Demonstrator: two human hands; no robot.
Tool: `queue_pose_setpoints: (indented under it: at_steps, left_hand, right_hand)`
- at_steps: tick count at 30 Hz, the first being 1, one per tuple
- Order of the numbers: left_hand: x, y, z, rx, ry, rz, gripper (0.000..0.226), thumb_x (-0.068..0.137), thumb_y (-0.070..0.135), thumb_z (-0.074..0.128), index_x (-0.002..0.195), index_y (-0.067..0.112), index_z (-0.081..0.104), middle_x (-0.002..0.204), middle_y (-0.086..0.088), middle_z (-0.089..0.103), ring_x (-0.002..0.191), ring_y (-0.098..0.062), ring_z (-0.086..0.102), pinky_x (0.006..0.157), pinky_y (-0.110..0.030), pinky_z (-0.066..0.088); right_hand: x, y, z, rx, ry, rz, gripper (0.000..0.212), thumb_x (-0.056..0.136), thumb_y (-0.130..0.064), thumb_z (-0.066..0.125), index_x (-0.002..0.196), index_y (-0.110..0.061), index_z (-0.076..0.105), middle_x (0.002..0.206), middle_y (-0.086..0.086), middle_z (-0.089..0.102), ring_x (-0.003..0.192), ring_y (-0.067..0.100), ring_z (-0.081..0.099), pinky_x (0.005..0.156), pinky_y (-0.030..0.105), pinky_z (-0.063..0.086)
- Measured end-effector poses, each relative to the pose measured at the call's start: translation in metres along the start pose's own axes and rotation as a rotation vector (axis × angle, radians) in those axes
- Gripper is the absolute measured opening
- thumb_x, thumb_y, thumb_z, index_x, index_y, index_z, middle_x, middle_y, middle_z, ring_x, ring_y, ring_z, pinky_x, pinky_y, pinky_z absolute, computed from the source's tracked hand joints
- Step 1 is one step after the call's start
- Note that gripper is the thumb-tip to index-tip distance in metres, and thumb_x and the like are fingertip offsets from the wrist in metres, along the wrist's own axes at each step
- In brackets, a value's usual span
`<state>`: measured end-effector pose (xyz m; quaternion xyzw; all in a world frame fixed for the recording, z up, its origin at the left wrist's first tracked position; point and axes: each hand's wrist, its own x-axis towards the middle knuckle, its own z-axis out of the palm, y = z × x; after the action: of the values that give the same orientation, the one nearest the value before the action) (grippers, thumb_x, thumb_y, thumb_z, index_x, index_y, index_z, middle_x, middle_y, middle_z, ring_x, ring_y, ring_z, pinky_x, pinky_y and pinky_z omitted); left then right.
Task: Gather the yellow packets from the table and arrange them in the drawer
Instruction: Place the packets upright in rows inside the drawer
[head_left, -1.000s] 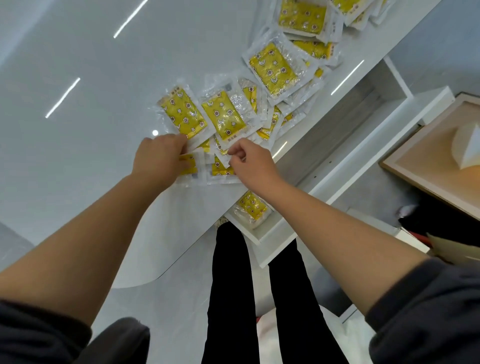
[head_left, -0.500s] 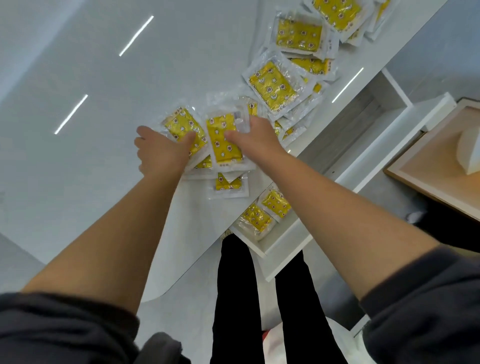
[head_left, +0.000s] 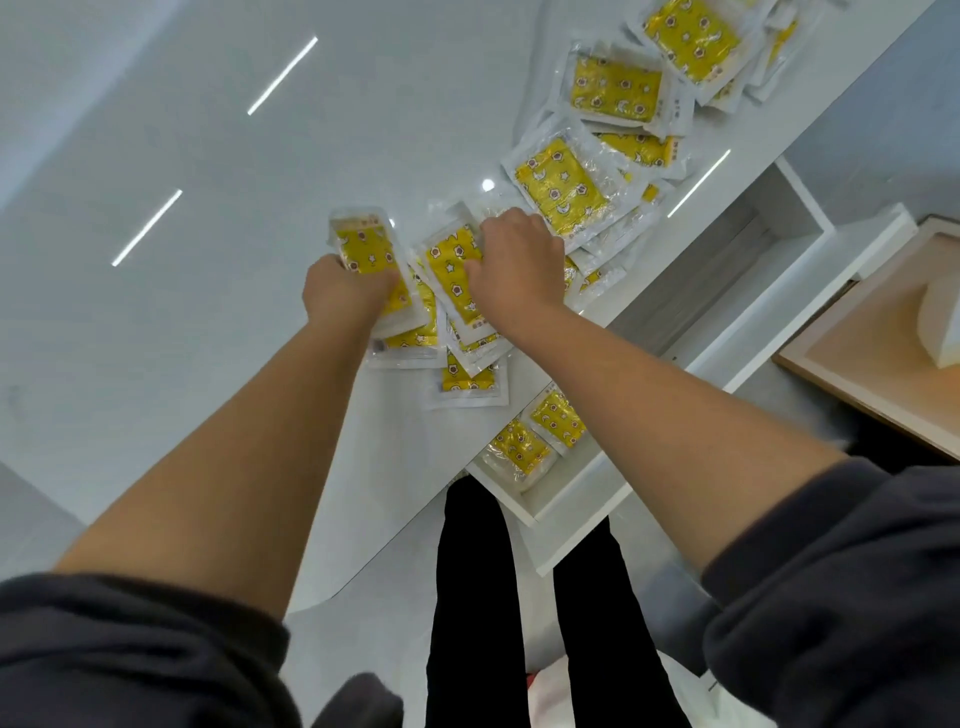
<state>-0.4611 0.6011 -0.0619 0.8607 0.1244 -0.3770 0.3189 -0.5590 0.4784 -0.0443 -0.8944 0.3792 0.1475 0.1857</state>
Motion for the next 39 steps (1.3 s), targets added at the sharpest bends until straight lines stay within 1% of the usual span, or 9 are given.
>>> queue_pose_setpoints:
  at_steps: [5,9,12,16,22,26,30,32,39]
  left_hand:
    - [-0.012,-0.022,-0.028,-0.09,-0.22,0.075,0.024,0.08,0.009,0.072,0.103,0.012,0.067,0.097,-0.005,0.069,0.087,-0.021,0.067,0.076,-0.031,0.054]
    - [-0.022,-0.035,-0.025,0.103,-0.124,0.13,0.029,0.071,0.027,0.075,0.082,0.001,0.067,0.082,-0.018,0.066,0.071,-0.023,0.061,0.071,-0.041,0.055]
    - [-0.031,-0.034,-0.005,0.28,-0.039,0.216,0.041,0.068,0.036,0.071,0.072,0.0,0.053,0.095,-0.022,0.049,0.078,-0.025,0.052,0.067,-0.038,0.048]
    - [-0.043,-0.026,0.023,0.434,0.051,0.244,0.03,0.082,0.029,0.065,0.098,0.005,0.057,0.128,-0.014,0.035,0.11,-0.034,0.044,0.09,-0.041,0.047]
    - [-0.035,-0.022,0.036,0.389,0.089,0.181,0.032,0.079,0.023,0.063,0.108,0.011,0.056,0.121,-0.013,0.042,0.093,-0.035,0.058,0.09,-0.045,0.05]
    - [-0.028,-0.018,0.024,0.51,0.165,0.126,0.035,0.077,0.026,0.061,0.11,0.017,0.056,0.112,-0.006,0.059,0.113,-0.031,0.053,0.094,-0.041,0.036]
    - [-0.031,-0.022,0.012,0.37,0.078,0.23,0.01,0.078,0.017,0.064,0.085,0.017,0.056,0.079,0.001,0.057,0.087,-0.023,0.059,0.063,-0.023,0.038]
    - [-0.031,-0.023,0.01,0.304,0.04,0.257,0.012,0.075,0.019,0.069,0.082,0.017,0.059,0.082,-0.002,0.06,0.078,-0.019,0.057,0.052,-0.018,0.036]
    - [-0.024,-0.014,0.024,0.401,0.18,0.275,0.025,0.076,0.018,0.059,0.099,0.013,0.061,0.102,-0.009,0.064,0.09,-0.027,0.061,0.069,-0.031,0.046]
  right_hand:
    - [-0.004,0.004,-0.007,0.295,-0.019,0.034,0.011,0.092,-0.018,0.055,0.096,-0.008,0.056,0.103,0.008,0.056,0.083,0.021,0.051,0.067,0.032,0.038]
    - [-0.014,0.02,-0.021,0.63,-0.037,0.173,0.018,0.089,-0.018,0.06,0.102,-0.005,0.059,0.096,0.007,0.061,0.087,0.022,0.058,0.073,0.034,0.049]
    - [-0.024,0.039,-0.026,0.841,-0.084,0.272,0.018,0.088,-0.018,0.063,0.105,-0.013,0.06,0.101,0.003,0.066,0.095,0.021,0.063,0.085,0.037,0.052]
    - [-0.038,0.06,-0.022,1.135,-0.191,0.407,0.024,0.089,-0.014,0.063,0.111,-0.021,0.059,0.111,0.001,0.068,0.103,0.02,0.065,0.095,0.044,0.052]
    - [-0.052,0.08,-0.007,1.553,-0.27,0.568,0.036,0.09,0.0,0.06,0.124,-0.011,0.055,0.109,0.007,0.069,0.101,0.025,0.067,0.087,0.048,0.055]
    - [-0.061,0.089,-0.003,1.734,-0.322,0.568,0.039,0.091,0.004,0.056,0.127,-0.011,0.052,0.116,0.013,0.066,0.099,0.028,0.067,0.081,0.049,0.057]
    - [-0.068,0.099,-0.004,1.842,-0.413,0.576,0.041,0.09,0.003,0.057,0.129,-0.008,0.052,0.124,0.018,0.062,0.098,0.029,0.067,0.083,0.052,0.056]
    - [-0.07,0.103,-0.005,1.836,-0.473,0.586,0.041,0.089,0.002,0.058,0.129,-0.005,0.053,0.12,0.018,0.064,0.095,0.029,0.068,0.082,0.051,0.056]
    - [-0.072,0.109,-0.005,1.862,-0.515,0.573,0.03,0.089,0.004,0.057,0.116,-0.01,0.059,0.11,0.013,0.068,0.091,0.026,0.07,0.083,0.051,0.056]
